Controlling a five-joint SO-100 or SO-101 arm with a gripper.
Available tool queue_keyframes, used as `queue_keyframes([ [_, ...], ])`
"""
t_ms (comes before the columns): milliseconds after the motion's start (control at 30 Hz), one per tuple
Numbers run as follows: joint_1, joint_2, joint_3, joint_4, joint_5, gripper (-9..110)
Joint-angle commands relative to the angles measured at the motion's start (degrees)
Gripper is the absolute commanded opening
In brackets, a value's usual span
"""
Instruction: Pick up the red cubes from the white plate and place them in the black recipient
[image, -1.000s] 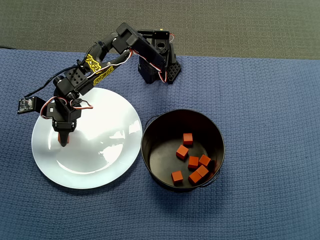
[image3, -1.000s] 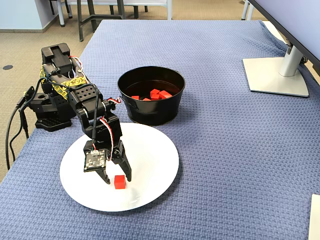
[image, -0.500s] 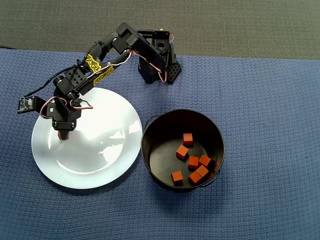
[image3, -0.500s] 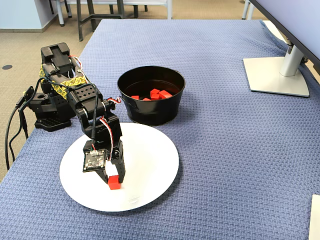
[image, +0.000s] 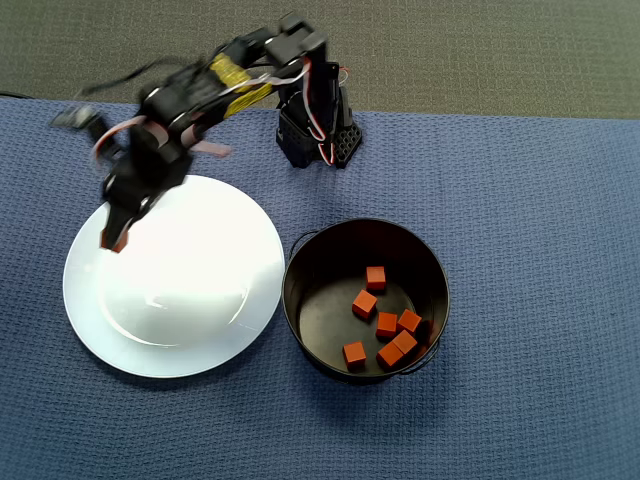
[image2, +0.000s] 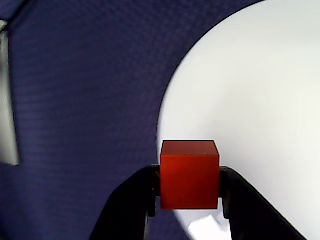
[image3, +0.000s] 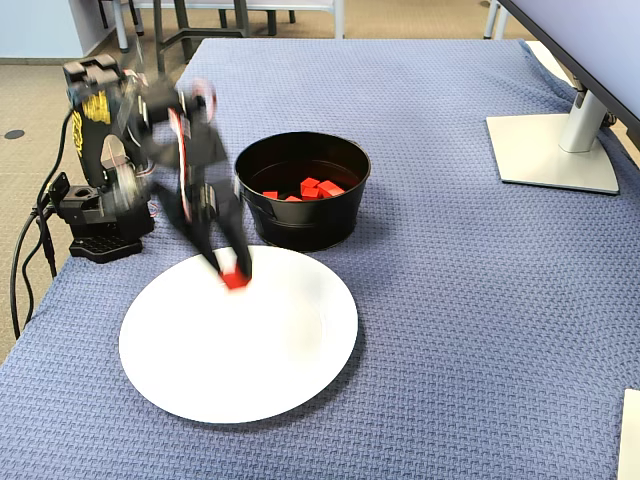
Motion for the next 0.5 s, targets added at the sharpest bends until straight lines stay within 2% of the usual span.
queue_keyframes([
  [0, -12.74, 14.41, 2.99, 3.16, 15.82, 0],
  [133, -29.36, 20.13, 14.5, -1.23, 23.82, 0],
  [233, -40.96, 23.03, 22.15, -5.45, 23.38, 1],
  [300, -47.02, 24.26, 25.49, -5.36, 21.53, 18],
  [333, -48.6, 25.05, 26.37, -4.75, 20.04, 29],
  [367, -48.87, 26.19, 26.81, -3.96, 19.16, 34],
  [467, -42.63, 30.41, 26.46, -1.76, 17.31, 35],
])
